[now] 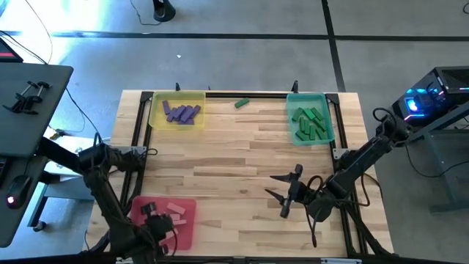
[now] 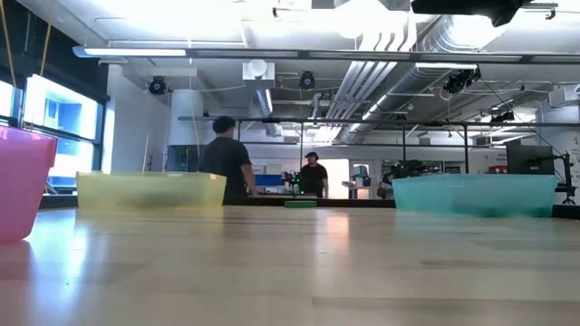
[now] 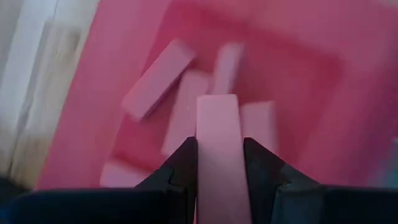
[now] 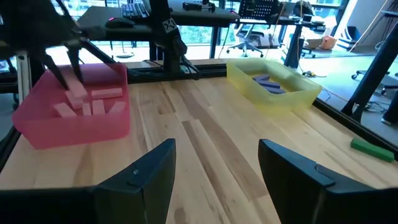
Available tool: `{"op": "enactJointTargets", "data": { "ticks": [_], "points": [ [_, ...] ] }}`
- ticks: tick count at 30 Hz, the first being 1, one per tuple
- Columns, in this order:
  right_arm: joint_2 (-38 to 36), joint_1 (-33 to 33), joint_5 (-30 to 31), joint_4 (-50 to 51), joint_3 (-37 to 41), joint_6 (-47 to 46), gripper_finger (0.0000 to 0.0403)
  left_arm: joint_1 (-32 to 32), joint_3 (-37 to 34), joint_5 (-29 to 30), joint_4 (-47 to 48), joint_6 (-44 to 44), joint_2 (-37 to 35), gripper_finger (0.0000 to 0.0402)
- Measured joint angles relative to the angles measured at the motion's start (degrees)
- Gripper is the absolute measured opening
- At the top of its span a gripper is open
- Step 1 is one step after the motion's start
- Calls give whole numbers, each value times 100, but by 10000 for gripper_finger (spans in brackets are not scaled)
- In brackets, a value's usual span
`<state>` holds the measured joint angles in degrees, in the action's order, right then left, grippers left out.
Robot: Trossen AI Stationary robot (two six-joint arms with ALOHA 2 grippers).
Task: Sort blocks
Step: Put the pink wooden block into the pink bin, then put the green wooden block into the green bin
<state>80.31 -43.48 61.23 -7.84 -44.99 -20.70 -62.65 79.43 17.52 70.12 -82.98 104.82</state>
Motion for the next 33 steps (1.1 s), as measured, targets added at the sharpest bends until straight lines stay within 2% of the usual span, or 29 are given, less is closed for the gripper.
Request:
{"op": "enactJointTargets", "data": {
  "ticks": [4,9,13,17,22,25,27,29,31,33],
  "points": [
    [0,0,-9,-16,0,94,215,-53,-556,-169,-227,-527,56,73],
    [0,61,-28,-26,0,173,215,80,-1100,-218,-781,-615,26,78],
    [0,322,-493,-18,0,171,215,184,-1279,-285,-790,-791,28,88],
    [0,710,-1171,-20,0,171,215,197,-1295,-362,-711,-994,-24,132],
    [0,1225,-1624,-9,0,171,215,126,-1291,-522,-585,-1044,-213,206],
    [0,1594,-2029,91,-2,289,215,39,-1182,-512,-480,-1116,-429,236],
    [0,1873,-2449,116,-2,531,215,-28,-1078,-311,-227,-1279,-578,244],
    [0,2180,-2820,90,-2,873,215,-128,-963,223,66,-1487,-696,246],
    [0,2504,-3026,70,-2,1100,215,-227,-859,1085,311,-1671,-787,246],
    [0,2866,-3164,68,-2,1175,215,-323,-840,2201,493,-1837,-825,244]
  ]
}}
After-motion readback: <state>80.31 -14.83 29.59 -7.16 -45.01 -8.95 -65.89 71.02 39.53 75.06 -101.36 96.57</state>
